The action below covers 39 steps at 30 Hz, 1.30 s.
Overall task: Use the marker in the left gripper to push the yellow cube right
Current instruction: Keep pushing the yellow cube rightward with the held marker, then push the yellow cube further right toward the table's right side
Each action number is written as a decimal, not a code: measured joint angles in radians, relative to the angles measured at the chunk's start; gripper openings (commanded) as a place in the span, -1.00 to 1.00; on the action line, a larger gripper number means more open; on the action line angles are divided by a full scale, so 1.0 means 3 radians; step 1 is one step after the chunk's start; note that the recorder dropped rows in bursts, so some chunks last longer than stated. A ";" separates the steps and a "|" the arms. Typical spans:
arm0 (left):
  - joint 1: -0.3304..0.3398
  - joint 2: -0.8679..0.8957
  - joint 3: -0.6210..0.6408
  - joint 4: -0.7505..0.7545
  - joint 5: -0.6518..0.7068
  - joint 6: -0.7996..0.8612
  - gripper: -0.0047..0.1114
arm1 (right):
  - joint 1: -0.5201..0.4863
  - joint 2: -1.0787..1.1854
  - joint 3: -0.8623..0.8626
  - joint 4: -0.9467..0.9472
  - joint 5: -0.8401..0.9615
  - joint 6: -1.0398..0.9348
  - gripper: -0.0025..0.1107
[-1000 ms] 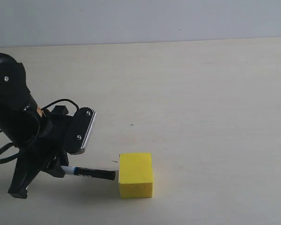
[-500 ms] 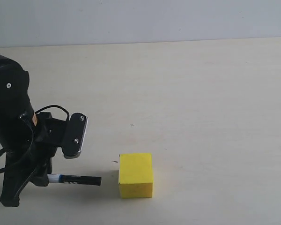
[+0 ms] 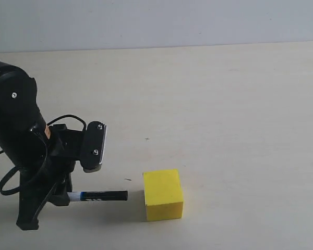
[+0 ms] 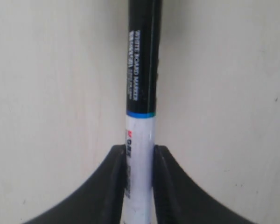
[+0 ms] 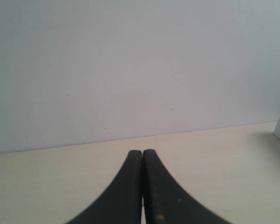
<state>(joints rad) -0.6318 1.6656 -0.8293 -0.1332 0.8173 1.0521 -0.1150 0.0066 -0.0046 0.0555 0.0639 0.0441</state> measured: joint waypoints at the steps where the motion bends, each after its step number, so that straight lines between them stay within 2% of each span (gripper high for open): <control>1: 0.0010 0.0000 0.0000 0.0013 0.0039 -0.0042 -0.92 | 0.0000 0.0000 0.0000 0.0000 0.0000 0.0000 -0.96; 3: -0.0073 0.0000 0.0000 0.0013 0.0034 -0.0056 -0.92 | 0.0000 0.0000 0.0000 0.0000 0.0000 0.0000 -0.96; 8: -0.0453 0.0151 -0.0130 -0.0146 -0.0360 -0.0101 -0.92 | 0.0000 0.0000 0.0000 0.0000 0.0000 0.0000 -0.96; 11: -0.0567 0.0206 -0.0231 -0.0189 -0.0389 -0.0109 -0.92 | 0.0000 0.0000 0.0000 0.0000 0.0000 0.0000 -0.96; 14: -0.0571 0.0206 -0.0268 -0.0141 -0.0328 -0.0160 -0.92 | 0.0000 0.0000 0.0000 0.0000 0.0000 0.0000 -0.96; 22: -0.0421 0.0206 -0.0269 0.0319 0.0107 -0.0840 -0.92 | 0.0000 0.0000 0.0000 0.0000 0.0000 0.0000 -0.96; 26: -0.0470 0.0206 -0.0269 0.0342 -0.0080 -0.0954 -0.92 | 0.0000 0.0000 0.0000 0.0000 0.0000 0.0000 -0.96; 31: -0.0709 0.0206 -0.0303 0.0342 -0.0598 -0.0977 -0.92 | 0.0000 0.0000 0.0000 0.0000 0.0000 0.0000 -0.96; 34: -0.0824 0.0206 -0.0369 0.0342 -0.0728 -0.0983 -0.92 | 0.0000 0.0000 0.0000 0.0000 0.0000 0.0000 -0.96; 39: -0.0669 0.0206 -0.0450 0.0386 -0.0570 -0.1014 -0.92 | 0.0000 0.0000 0.0000 0.0000 0.0000 0.0000 -0.96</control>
<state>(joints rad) -0.8325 1.7275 -0.9643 -0.0175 0.6461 0.7479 -0.1150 0.0066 -0.0046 0.0555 0.0639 0.0441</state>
